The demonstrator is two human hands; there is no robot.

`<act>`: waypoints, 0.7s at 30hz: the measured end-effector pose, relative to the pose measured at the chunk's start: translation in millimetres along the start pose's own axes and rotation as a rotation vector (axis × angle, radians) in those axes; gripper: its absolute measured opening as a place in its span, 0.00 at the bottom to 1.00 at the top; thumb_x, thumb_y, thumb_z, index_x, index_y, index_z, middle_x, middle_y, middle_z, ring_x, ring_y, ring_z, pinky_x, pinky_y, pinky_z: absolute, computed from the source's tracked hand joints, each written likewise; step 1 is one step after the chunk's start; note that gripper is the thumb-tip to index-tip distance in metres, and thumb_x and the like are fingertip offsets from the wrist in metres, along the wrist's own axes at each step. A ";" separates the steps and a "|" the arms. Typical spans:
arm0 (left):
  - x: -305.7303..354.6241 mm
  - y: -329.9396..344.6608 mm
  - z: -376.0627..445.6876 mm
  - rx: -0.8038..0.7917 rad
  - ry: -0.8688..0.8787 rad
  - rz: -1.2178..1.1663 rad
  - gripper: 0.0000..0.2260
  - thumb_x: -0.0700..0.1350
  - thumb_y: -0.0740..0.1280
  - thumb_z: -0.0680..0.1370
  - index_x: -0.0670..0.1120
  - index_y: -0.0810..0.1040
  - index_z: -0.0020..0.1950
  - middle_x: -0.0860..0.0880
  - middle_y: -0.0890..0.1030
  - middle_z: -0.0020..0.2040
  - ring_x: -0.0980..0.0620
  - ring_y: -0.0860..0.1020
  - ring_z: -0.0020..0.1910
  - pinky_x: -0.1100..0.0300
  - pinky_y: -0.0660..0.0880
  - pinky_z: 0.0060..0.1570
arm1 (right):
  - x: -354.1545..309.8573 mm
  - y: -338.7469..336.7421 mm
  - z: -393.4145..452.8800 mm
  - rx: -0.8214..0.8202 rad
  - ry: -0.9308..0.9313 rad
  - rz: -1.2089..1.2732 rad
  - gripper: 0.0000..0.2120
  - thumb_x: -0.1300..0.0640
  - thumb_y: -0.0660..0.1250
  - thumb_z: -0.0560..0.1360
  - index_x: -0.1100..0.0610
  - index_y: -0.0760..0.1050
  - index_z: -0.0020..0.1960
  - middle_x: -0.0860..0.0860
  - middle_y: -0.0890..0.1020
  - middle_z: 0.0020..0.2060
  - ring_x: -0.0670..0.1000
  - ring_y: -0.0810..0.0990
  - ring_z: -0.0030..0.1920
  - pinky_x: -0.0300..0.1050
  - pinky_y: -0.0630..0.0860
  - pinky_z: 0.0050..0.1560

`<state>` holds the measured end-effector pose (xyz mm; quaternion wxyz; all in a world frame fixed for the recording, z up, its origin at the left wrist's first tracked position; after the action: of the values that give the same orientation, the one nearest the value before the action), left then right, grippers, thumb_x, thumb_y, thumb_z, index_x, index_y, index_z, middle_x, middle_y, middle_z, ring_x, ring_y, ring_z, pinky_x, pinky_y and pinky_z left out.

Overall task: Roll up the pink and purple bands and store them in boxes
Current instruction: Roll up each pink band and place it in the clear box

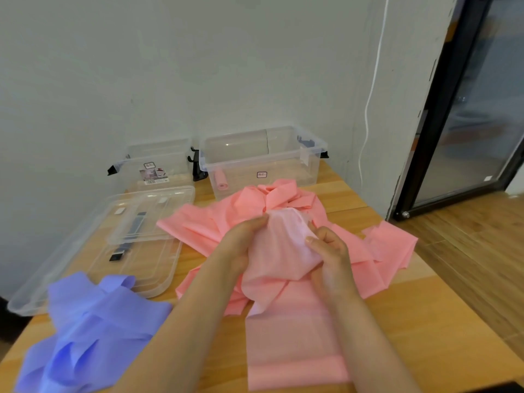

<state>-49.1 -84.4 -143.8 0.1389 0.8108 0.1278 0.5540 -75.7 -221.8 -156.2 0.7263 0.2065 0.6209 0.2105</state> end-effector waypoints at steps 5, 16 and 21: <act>17.9 1.0 0.2 -0.149 0.132 -0.149 0.09 0.40 0.60 0.77 0.42 0.77 0.53 0.46 0.83 0.41 0.49 0.81 0.41 0.55 0.77 0.45 | -2.0 -2.8 2.3 -0.016 -0.069 -0.059 0.11 0.63 0.69 0.61 0.53 0.68 0.27 0.45 0.77 0.29 0.44 0.75 0.32 0.36 0.69 0.32; 20.2 -21.3 2.6 -0.109 0.286 -0.042 0.23 0.39 0.69 0.68 0.54 0.73 0.61 0.47 0.81 0.48 0.48 0.80 0.45 0.53 0.77 0.47 | 4.8 -1.5 17.2 0.103 0.215 0.090 0.04 0.60 0.65 0.73 0.59 0.75 0.41 0.54 0.81 0.40 0.51 0.79 0.41 0.44 0.73 0.43; 38.9 -16.3 3.9 -0.068 0.431 0.001 0.16 0.32 0.60 0.76 0.50 0.75 0.57 0.52 0.82 0.45 0.54 0.80 0.42 0.63 0.77 0.38 | -10.4 6.0 42.1 0.108 0.045 -0.171 0.14 0.74 0.63 0.70 0.55 0.73 0.42 0.54 0.79 0.45 0.51 0.77 0.42 0.42 0.73 0.41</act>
<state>-32.6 -55.4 -117.5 0.1352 0.6684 0.1355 0.7188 -35.9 -224.4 -138.3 0.7154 0.1870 0.6627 0.1184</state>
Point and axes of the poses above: each hand's wrist, its own z-axis towards the middle knuckle, its own y-axis out of the palm, x = y × z, the point moved 5 cm from there along z, towards the middle knuckle
